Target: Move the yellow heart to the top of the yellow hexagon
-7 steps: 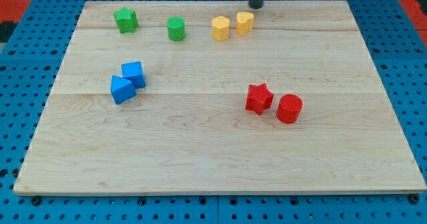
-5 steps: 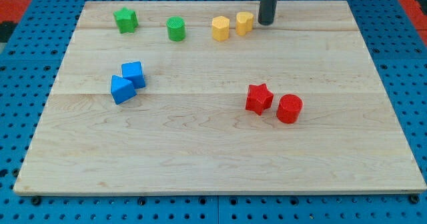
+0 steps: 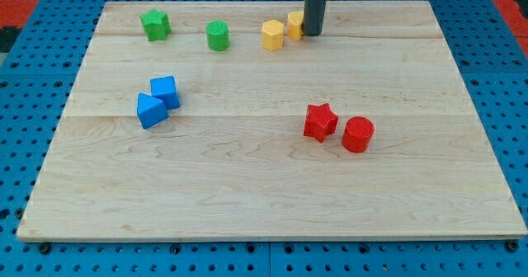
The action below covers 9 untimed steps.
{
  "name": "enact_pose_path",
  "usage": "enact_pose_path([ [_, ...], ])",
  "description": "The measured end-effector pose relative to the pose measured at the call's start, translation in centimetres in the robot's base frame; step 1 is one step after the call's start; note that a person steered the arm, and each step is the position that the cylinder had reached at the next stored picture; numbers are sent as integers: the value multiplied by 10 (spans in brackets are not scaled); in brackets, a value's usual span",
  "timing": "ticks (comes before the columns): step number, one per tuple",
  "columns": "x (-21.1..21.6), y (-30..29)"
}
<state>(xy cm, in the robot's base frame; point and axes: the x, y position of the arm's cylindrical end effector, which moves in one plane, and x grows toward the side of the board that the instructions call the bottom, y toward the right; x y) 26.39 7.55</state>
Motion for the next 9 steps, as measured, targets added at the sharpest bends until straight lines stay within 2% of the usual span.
enact_pose_path([
  [4,-41,-1],
  [9,-40,-6],
])
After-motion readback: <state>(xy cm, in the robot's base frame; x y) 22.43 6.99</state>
